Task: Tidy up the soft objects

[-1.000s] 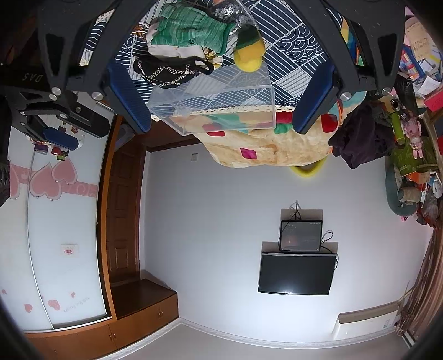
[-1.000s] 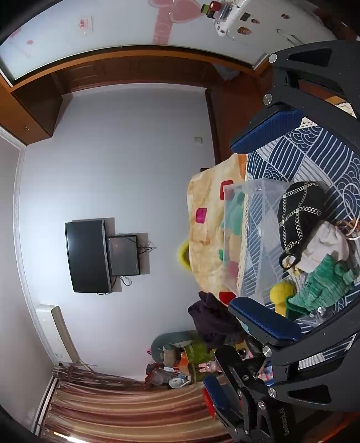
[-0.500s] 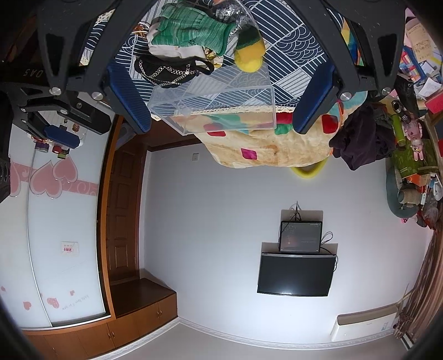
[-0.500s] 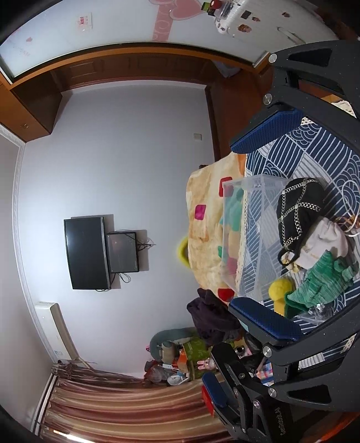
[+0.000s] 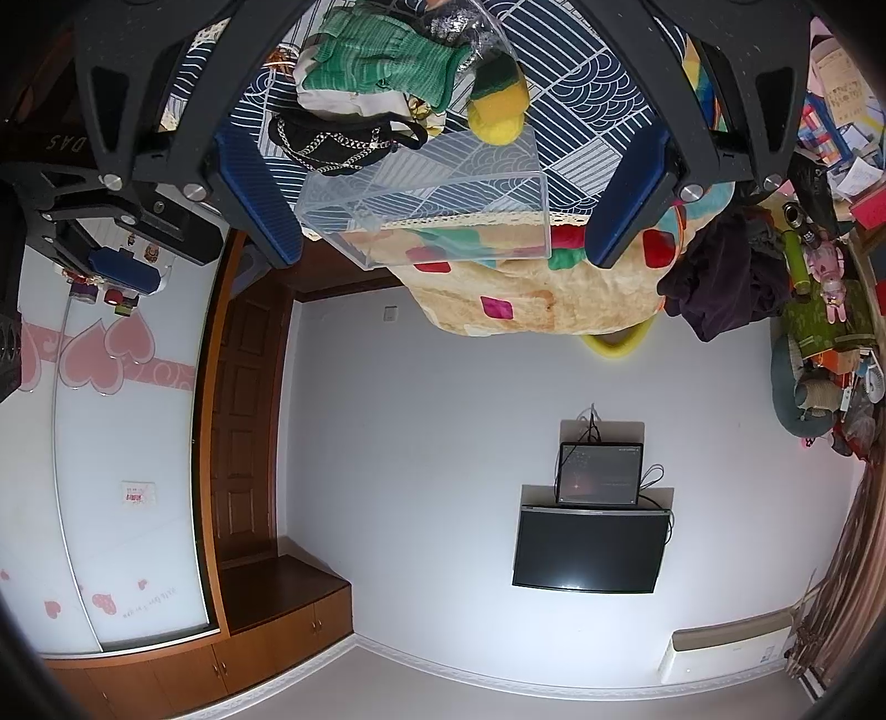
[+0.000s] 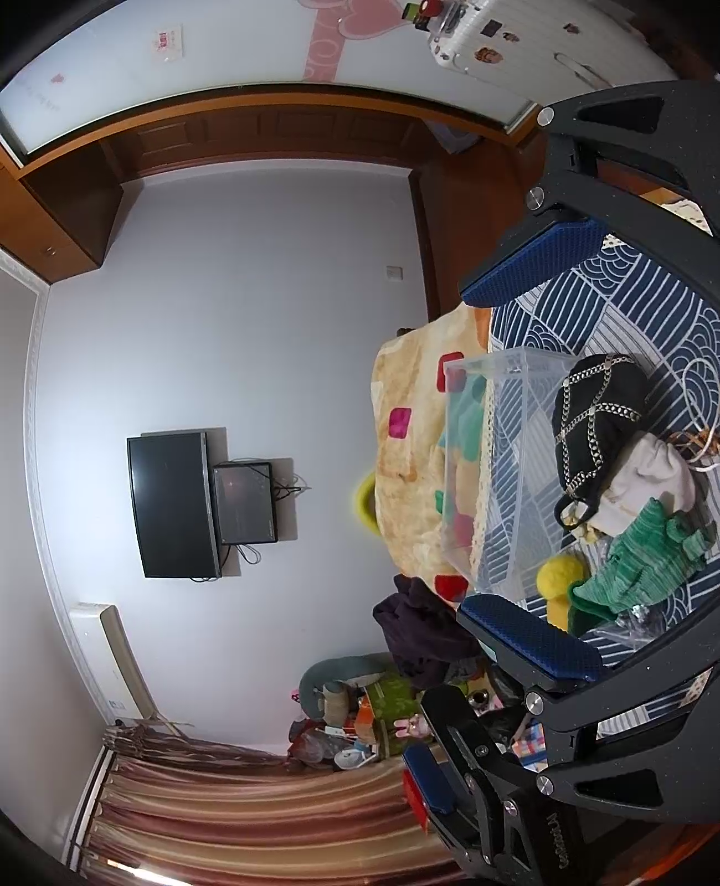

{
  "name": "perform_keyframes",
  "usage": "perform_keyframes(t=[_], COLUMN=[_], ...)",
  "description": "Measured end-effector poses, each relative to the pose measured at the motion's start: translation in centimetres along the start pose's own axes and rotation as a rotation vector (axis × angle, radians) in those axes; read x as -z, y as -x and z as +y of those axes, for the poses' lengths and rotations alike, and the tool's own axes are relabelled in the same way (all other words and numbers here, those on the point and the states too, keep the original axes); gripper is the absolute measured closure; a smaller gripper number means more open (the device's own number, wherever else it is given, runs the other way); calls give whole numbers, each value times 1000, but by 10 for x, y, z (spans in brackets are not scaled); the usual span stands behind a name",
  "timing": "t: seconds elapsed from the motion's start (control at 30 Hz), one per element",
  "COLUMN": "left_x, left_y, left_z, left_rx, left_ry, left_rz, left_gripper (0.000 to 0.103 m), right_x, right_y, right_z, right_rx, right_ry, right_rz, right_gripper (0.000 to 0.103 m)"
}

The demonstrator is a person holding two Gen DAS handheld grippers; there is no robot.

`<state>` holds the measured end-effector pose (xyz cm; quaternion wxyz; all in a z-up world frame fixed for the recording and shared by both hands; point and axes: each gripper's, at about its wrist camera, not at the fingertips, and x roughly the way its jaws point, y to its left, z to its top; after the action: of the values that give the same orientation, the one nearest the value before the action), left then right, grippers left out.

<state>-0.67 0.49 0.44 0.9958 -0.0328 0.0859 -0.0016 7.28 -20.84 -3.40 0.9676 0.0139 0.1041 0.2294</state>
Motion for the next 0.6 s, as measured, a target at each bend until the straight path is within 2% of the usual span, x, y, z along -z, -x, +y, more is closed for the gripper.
perform_keyframes(t=[0.6], left_x=[0], left_y=[0], left_z=[0], left_rx=[2], left_ry=[3], left_rz=[1], left_gripper=[0], right_x=[0], right_y=[0], right_z=[0], right_rx=[-2], right_ry=[-2], right_rz=[1], right_gripper=[0])
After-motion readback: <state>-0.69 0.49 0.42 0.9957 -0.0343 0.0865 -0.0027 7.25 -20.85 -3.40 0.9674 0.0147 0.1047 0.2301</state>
